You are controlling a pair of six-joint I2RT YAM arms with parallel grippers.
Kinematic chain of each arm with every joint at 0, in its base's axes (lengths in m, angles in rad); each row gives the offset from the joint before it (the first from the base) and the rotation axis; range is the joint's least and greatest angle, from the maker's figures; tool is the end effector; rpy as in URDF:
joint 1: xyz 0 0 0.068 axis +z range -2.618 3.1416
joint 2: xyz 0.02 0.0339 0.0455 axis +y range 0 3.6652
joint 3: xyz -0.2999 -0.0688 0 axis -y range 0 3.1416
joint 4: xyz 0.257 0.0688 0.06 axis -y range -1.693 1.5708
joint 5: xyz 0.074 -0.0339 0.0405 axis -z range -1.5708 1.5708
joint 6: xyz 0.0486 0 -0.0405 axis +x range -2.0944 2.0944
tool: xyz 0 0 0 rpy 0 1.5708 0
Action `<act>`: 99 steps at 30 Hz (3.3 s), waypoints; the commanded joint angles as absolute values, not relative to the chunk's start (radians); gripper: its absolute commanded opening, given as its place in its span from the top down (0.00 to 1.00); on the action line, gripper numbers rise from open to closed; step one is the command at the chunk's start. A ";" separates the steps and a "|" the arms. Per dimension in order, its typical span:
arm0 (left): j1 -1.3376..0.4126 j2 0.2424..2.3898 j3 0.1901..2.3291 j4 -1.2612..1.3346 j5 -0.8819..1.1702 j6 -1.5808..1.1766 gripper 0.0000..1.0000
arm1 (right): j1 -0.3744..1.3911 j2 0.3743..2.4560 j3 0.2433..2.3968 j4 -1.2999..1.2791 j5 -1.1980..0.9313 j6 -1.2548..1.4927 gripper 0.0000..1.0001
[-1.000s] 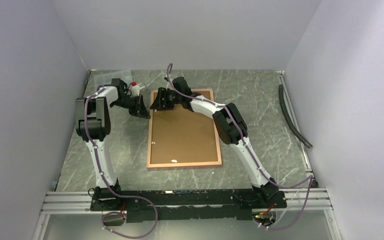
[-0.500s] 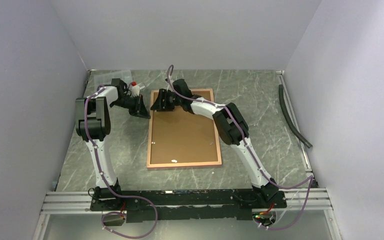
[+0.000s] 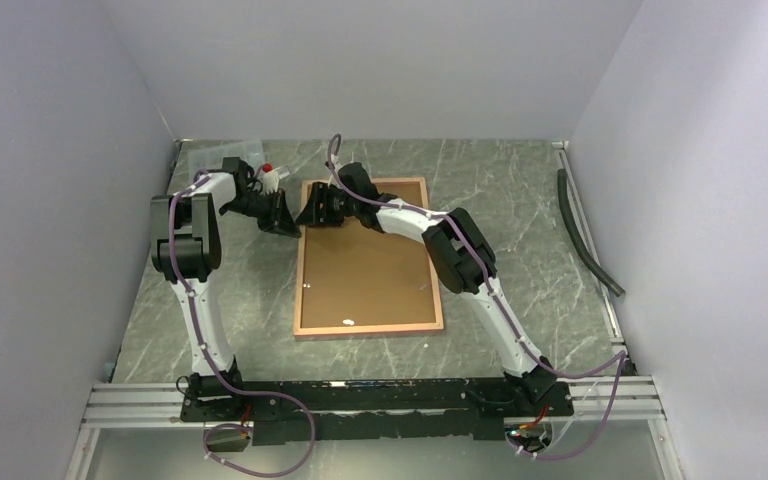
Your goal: Put the photo into the frame
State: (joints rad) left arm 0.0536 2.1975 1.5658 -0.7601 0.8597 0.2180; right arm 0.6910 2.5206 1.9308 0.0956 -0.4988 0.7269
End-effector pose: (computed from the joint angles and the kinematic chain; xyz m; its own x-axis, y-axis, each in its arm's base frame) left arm 0.4589 -0.0123 0.1490 -0.9378 0.0910 -0.3351 0.3099 0.6548 -0.6894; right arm 0.4580 0.4090 0.1396 -0.8607 0.0455 -0.5070 -0.4178 0.5060 0.7546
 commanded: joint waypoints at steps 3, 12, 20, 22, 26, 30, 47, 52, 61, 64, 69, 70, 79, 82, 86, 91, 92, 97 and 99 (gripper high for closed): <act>0.036 2.246 1.552 -0.758 0.797 0.233 0.91 | 0.686 2.450 1.845 0.071 -0.471 0.714 0.45; 0.040 2.244 1.549 -0.755 0.798 0.230 0.91 | 0.675 2.433 1.820 0.076 -0.457 0.705 0.44; 0.040 2.247 1.558 -0.758 0.801 0.229 0.91 | 0.673 2.499 1.906 0.062 -0.440 0.705 0.44; 0.039 2.249 1.557 -0.758 0.802 0.229 0.91 | 0.673 2.511 1.920 0.059 -0.442 0.706 0.44; 0.040 2.247 1.552 -0.758 0.801 0.231 0.91 | 0.672 2.521 1.930 0.065 -0.447 0.716 0.44; 0.040 2.250 1.555 -0.758 0.802 0.231 0.91 | 0.673 2.532 1.940 0.072 -0.454 0.731 0.44; 0.040 2.253 1.560 -0.759 0.806 0.233 0.91 | 0.692 2.576 1.997 0.066 -0.424 0.785 0.46; 0.040 2.255 1.565 -0.763 0.806 0.235 0.91 | 0.707 2.556 1.964 0.078 -0.379 0.798 0.46; 0.040 2.251 1.563 -0.765 0.805 0.237 0.91 | 0.710 2.551 1.964 0.082 -0.317 0.794 0.46; 0.040 2.250 1.566 -0.768 0.805 0.238 0.91 | 0.710 2.555 1.975 0.083 -0.324 0.794 0.46; 0.043 2.240 1.569 -0.783 0.814 0.241 0.91 | 0.709 2.481 1.912 0.126 -0.374 0.793 0.42; 0.045 2.235 1.569 -0.791 0.817 0.244 0.91 | 0.704 2.455 1.892 0.145 -0.391 0.794 0.40; 0.079 2.144 1.529 -0.908 0.778 0.393 0.90 | 0.583 2.121 1.735 0.021 -0.342 0.654 0.05; 0.073 2.086 1.460 -0.911 0.708 0.466 0.89 | 0.490 1.984 1.623 -0.069 -0.235 0.594 0.00; 0.028 1.990 1.327 -0.869 0.601 0.542 0.88 | 0.358 1.882 1.475 -0.162 -0.123 0.557 0.00; -0.075 1.899 1.172 -0.770 0.514 0.557 0.88 | 0.235 1.879 1.365 -0.175 -0.150 0.594 0.00; -0.095 1.889 1.155 -0.758 0.503 0.554 0.88 | 0.230 1.890 1.359 -0.171 -0.162 0.602 0.00; -0.168 1.845 1.113 -0.747 0.472 0.545 0.89 | 0.229 1.998 1.421 -0.195 -0.254 0.621 0.00; -0.195 1.827 1.105 -0.750 0.465 0.547 0.89 | 0.231 2.029 1.444 -0.190 -0.284 0.637 0.00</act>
State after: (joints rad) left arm -0.1528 1.8523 1.1397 -0.7929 0.5327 0.5163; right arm 0.2146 1.9926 1.3800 -0.1867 -0.1993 0.6106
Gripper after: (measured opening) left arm 0.108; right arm 0.994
